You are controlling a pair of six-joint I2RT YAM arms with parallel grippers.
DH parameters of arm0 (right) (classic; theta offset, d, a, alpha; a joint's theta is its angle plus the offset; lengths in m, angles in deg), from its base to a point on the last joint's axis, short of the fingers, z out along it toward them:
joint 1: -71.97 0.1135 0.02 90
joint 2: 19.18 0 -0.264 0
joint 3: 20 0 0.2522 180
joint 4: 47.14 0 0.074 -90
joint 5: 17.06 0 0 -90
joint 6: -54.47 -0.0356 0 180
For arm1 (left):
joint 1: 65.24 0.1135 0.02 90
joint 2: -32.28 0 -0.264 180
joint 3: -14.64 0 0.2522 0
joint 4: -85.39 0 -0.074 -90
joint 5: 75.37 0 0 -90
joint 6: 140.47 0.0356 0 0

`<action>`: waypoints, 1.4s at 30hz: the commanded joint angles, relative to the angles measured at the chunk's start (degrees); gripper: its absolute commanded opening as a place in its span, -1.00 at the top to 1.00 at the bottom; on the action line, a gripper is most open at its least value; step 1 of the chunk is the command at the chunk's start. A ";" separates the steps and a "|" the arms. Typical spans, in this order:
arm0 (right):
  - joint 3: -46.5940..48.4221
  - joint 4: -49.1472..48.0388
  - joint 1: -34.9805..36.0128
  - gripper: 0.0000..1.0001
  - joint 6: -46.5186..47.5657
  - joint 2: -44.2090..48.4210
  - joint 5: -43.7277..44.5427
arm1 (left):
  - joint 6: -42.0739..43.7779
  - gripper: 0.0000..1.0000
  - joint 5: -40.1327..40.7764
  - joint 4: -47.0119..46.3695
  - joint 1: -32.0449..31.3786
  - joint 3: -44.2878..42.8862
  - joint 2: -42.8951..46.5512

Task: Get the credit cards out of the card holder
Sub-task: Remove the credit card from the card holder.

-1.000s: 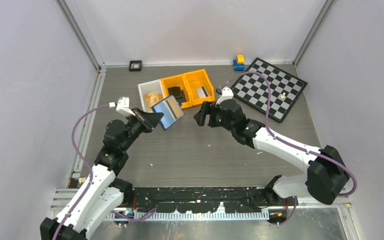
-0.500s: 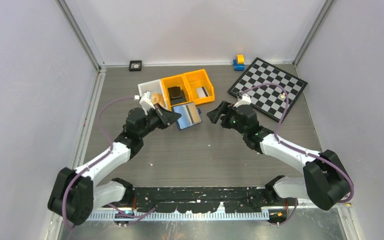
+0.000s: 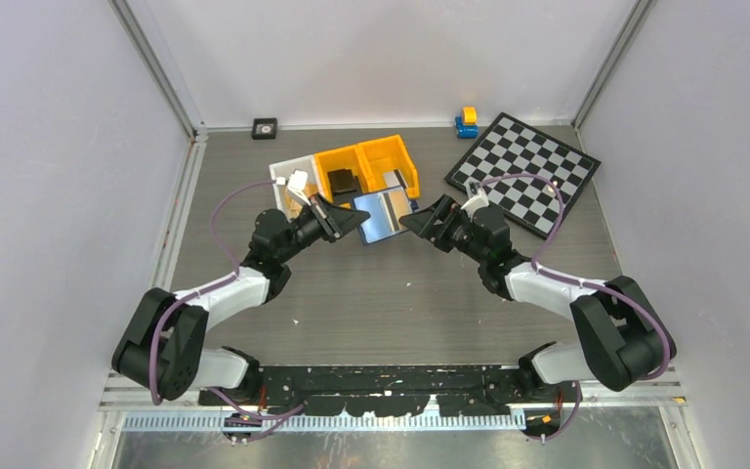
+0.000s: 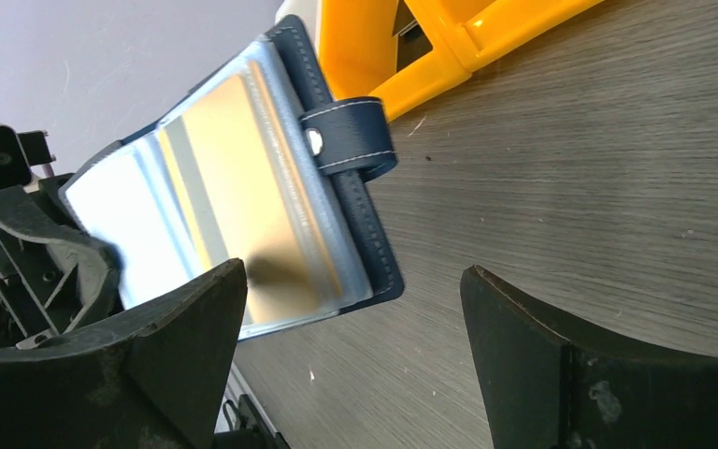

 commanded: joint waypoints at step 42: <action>-0.34 -5.88 -0.82 0.99 3.40 4.06 -2.99 | 11.73 0.14 3.66 19.51 -2.58 -3.70 14.54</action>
